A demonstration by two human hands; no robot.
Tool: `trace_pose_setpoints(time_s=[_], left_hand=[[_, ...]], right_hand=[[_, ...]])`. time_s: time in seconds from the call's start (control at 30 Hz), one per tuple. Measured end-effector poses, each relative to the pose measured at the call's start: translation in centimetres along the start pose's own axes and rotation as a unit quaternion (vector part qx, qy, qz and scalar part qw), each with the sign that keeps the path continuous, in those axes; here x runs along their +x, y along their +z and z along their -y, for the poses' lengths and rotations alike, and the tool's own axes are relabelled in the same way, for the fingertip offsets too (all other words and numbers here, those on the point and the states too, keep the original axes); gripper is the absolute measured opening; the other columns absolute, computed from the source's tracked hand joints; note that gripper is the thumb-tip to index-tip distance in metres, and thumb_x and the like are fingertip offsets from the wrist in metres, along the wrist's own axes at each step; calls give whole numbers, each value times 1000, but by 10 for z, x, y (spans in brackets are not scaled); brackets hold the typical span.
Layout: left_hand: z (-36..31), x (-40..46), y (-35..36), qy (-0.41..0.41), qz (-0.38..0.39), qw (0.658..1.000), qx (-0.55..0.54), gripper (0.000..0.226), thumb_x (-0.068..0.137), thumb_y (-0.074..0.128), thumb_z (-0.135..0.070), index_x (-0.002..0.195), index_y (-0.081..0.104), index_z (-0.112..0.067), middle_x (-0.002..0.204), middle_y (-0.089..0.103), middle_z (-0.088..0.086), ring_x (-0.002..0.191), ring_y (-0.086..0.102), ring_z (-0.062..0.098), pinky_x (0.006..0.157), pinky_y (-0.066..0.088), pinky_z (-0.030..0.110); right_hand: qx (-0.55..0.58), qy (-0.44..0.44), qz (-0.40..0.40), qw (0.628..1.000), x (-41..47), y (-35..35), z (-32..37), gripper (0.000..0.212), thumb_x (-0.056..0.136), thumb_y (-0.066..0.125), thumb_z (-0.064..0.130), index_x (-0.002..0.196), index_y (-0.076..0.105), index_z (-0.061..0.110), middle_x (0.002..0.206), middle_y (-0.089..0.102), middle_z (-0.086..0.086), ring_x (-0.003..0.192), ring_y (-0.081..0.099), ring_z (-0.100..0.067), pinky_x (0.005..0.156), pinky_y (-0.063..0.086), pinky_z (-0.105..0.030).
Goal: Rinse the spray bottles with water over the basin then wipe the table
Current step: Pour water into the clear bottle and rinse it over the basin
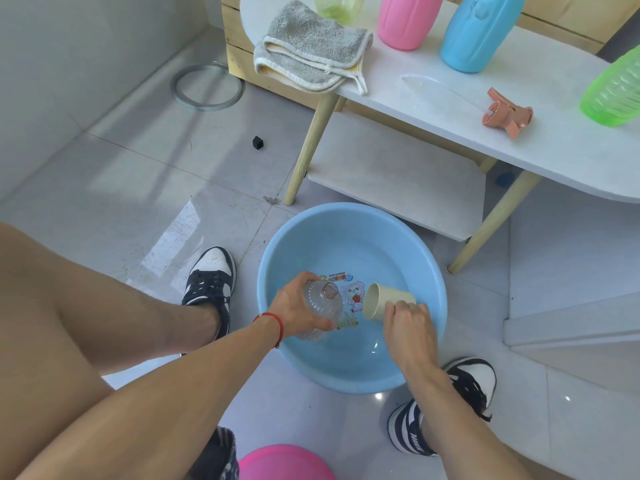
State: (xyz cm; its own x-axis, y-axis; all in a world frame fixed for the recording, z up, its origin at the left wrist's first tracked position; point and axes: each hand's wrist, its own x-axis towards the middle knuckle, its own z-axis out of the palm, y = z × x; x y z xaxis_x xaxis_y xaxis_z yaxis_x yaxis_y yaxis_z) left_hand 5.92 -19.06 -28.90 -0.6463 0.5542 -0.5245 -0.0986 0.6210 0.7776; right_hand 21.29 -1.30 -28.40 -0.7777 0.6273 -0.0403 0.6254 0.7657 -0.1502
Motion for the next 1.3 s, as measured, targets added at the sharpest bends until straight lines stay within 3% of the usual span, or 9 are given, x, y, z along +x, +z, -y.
trace_pose_setpoints(time_s=[0.17, 0.27, 0.37, 0.47, 0.57, 0.67, 0.83, 1.2, 1.3], left_hand=[[1, -2, -1, 4, -6, 1000, -11, 83, 59, 95, -28, 128, 51, -37, 120, 55, -16, 106, 59, 11, 78, 46, 18], [2, -2, -2, 7, -8, 1000, -7, 86, 60, 95, -28, 134, 51, -36, 124, 54, -15, 113, 57, 11, 89, 48, 24], [3, -1, -4, 9, -9, 1000, -6, 84, 59, 95, -29, 130, 52, -36, 123, 55, -14, 112, 58, 10, 86, 50, 23], [4, 0, -4, 15, -8, 1000, -6, 82, 54, 95, -31, 124, 52, -38, 122, 55, -12, 108, 59, 8, 81, 51, 22], [5, -1, -4, 20, -10, 1000, -9, 80, 52, 94, -31, 120, 52, -39, 121, 56, -11, 105, 60, 10, 80, 54, 24], [5, -1, -4, 20, -13, 1000, -15, 76, 55, 94, -26, 116, 51, -39, 116, 58, -12, 100, 62, 11, 74, 54, 23], [3, -1, -4, 21, -7, 1000, -6, 80, 48, 94, -30, 114, 49, -39, 116, 58, -10, 100, 63, 18, 80, 62, 39], [-3, -2, -3, 38, 1, 999, 22, 86, 44, 92, -37, 115, 44, -39, 123, 49, -10, 114, 54, 23, 90, 57, 43], [-3, -2, -3, 34, 3, 999, 24, 86, 43, 91, -39, 114, 43, -40, 123, 49, -10, 115, 52, 23, 91, 57, 43]], right_hand=[[51, 82, 136, 986, -7, 37, -5, 23, 59, 81, -5, 60, 65, 11, 57, 60, -8, 66, 59, -33, 47, 48, -37], [141, 100, 184, 968, -8, 36, 2, 21, 69, 71, -2, 60, 64, 16, 59, 61, -4, 64, 56, -30, 52, 50, -40], [209, 108, 120, 965, -7, 20, 15, 35, 102, 50, 11, 67, 57, 10, 72, 63, -16, 75, 44, -32, 69, 42, -41], [302, 208, 95, 925, 2, 14, 1, 42, 97, 57, 24, 60, 44, 8, 60, 45, -12, 67, 40, -32, 61, 37, -39], [365, 249, 79, 894, 5, 0, -11, 45, 80, 63, 40, 67, 58, -3, 66, 53, -18, 64, 55, -37, 62, 44, -36], [379, 226, 66, 895, 5, -15, -15, 58, 80, 69, 46, 65, 40, -2, 62, 35, -10, 60, 42, -18, 59, 31, -34], [385, 171, -9, 907, 8, -42, -4, 53, 80, 71, 25, 60, 25, 7, 59, 22, -5, 60, 21, -20, 56, 23, -35], [343, 47, -83, 935, 10, -80, 30, 49, 73, 67, 27, 56, 22, 15, 52, 17, 4, 56, 18, -14, 52, 20, -33], [312, 24, -102, 944, 11, -81, 35, 56, 77, 74, 15, 53, 23, 20, 49, 25, 1, 53, 27, -15, 50, 22, -25]])
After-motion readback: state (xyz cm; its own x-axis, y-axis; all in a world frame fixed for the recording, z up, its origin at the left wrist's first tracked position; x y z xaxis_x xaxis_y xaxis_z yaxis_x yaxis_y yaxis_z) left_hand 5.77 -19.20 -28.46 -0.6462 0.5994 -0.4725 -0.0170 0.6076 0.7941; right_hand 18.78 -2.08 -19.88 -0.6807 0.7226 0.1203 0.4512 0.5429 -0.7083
